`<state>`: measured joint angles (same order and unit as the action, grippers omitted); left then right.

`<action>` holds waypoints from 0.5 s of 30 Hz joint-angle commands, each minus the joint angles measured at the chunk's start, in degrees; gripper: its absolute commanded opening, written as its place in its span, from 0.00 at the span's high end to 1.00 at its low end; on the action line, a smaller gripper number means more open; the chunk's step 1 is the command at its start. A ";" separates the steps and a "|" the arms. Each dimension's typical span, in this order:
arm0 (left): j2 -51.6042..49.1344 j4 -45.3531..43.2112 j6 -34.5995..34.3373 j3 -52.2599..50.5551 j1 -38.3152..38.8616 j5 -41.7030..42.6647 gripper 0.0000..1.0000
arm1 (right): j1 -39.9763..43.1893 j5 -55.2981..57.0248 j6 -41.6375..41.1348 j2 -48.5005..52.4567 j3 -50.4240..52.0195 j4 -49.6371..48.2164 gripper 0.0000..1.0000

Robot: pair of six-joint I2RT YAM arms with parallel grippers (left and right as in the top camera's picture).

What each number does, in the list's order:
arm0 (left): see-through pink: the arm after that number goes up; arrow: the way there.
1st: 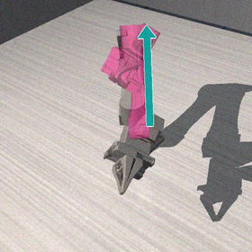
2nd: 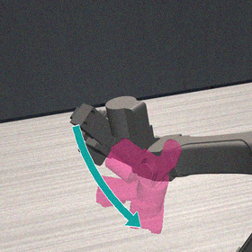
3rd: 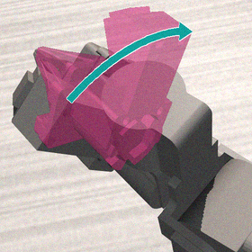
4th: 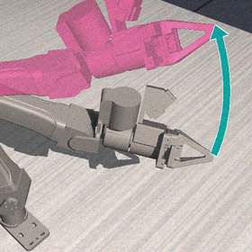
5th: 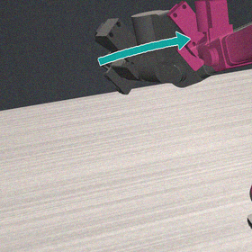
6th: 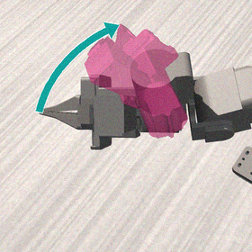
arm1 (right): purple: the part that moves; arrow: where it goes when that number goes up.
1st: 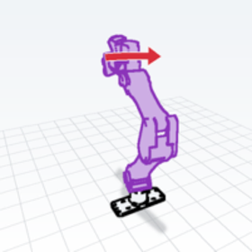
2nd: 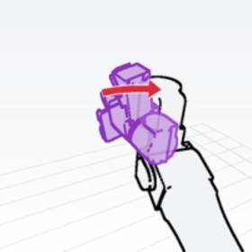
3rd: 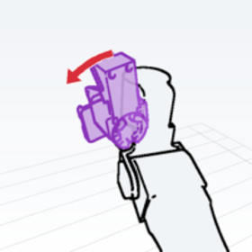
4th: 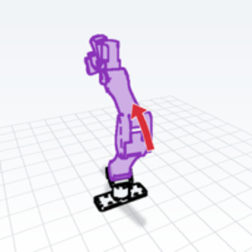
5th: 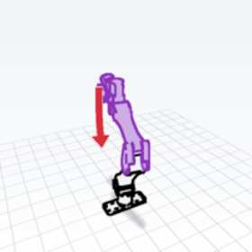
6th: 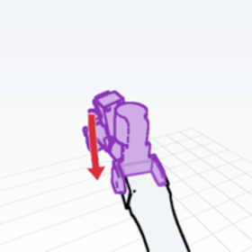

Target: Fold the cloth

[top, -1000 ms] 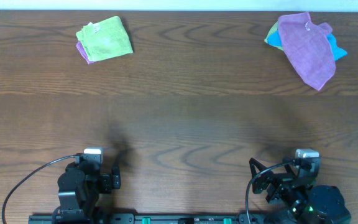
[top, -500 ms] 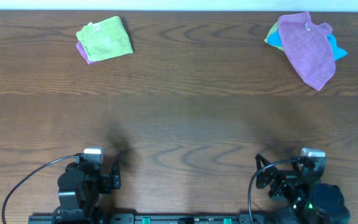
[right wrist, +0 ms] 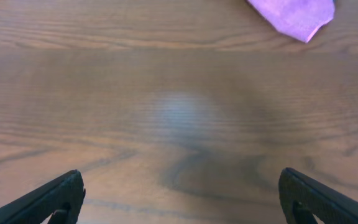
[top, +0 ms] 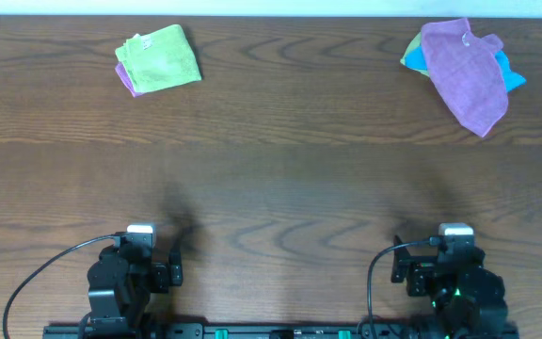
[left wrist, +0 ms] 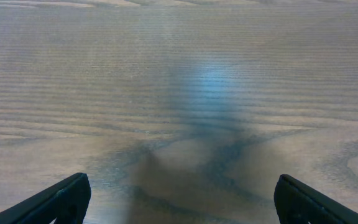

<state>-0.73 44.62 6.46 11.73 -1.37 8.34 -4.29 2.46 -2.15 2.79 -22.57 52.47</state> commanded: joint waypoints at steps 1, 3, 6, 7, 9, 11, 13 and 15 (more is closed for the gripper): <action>0.52 1.66 1.27 -1.49 0.28 -0.87 0.05 | 2.75 -2.69 3.61 -2.23 3.32 -1.46 0.01; 0.52 1.66 1.27 -1.49 0.28 -0.85 0.05 | 3.74 -3.45 3.63 -2.47 5.22 -3.17 0.01; 0.52 1.66 1.27 -1.49 0.28 -0.85 0.05 | 4.26 -4.42 3.61 -2.47 7.52 -5.51 0.01; 0.52 1.66 1.27 -1.49 0.28 -0.87 0.04 | 4.28 -4.48 3.52 -2.47 8.24 -6.16 0.01; 0.52 1.66 1.27 -1.49 0.28 -0.85 0.05 | 4.28 -4.94 3.54 -2.47 9.31 -7.06 0.01; 0.52 1.66 1.27 -1.49 0.28 -0.87 0.05 | 4.31 -5.11 3.52 -2.47 10.32 -7.74 0.01; 0.52 1.66 1.27 -1.49 0.28 -0.87 0.05 | 4.52 -5.27 3.52 -2.47 11.23 -7.98 0.01; 0.52 1.66 1.27 -1.49 0.28 -0.85 0.05 | 5.05 -5.31 3.52 -2.47 12.02 -8.04 0.01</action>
<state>-0.73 44.60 6.46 11.70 -1.37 8.16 -0.27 -1.93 0.58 0.95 -11.68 44.73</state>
